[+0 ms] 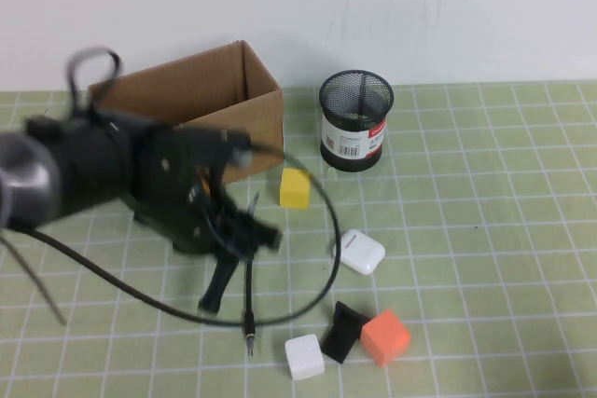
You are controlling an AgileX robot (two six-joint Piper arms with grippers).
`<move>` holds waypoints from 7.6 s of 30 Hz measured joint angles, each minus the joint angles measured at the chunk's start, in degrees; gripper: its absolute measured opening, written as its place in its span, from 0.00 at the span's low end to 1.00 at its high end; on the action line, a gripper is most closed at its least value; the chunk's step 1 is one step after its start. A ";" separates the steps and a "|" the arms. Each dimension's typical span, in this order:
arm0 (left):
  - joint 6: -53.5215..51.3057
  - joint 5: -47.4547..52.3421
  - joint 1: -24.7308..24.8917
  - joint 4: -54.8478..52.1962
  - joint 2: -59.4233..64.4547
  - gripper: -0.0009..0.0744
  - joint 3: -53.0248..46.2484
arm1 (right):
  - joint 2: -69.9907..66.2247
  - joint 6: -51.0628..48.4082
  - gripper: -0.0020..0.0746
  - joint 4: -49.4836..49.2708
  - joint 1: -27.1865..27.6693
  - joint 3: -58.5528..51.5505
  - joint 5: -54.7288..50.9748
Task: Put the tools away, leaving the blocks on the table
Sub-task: Pick up the black Screwdriver from the table, then place the picked object into the round holder, then pick up the long Screwdriver from the table
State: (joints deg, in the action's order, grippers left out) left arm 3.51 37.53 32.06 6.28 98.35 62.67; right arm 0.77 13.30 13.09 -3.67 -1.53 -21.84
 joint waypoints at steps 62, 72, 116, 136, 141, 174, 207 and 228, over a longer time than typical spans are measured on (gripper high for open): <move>-18.51 -61.81 6.84 6.07 22.25 0.25 22.09 | 0.00 0.00 0.02 0.00 0.00 0.00 0.00; -18.66 -61.81 6.84 6.07 22.25 0.47 22.09 | 0.00 0.00 0.02 0.00 0.00 0.00 0.00; 3.25 -5.85 -1.72 5.76 -7.94 0.01 6.09 | 0.00 0.00 0.02 0.00 0.00 0.00 0.00; 7.64 -5.58 -1.72 7.84 -0.27 0.02 4.36 | 0.00 0.00 0.02 0.00 0.00 0.00 0.00; 8.73 -4.88 -1.72 8.28 2.61 0.13 4.36 | 0.00 0.00 0.02 0.00 0.00 0.00 0.00; 15.10 -8.77 -1.62 2.85 12.33 0.21 4.94 | 0.00 0.00 0.02 0.00 0.00 0.00 0.00; 13.34 -4.56 -1.62 2.83 12.58 0.21 6.00 | 0.00 0.00 0.02 0.00 0.00 0.00 0.00; 7.55 -4.93 -1.54 2.36 12.11 0.04 5.75 | 0.00 0.00 0.02 0.00 0.00 0.00 0.00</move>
State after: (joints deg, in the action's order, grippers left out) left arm 11.06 32.60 30.52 8.65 110.46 68.42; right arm 0.77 13.30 13.09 -3.67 -1.53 -21.84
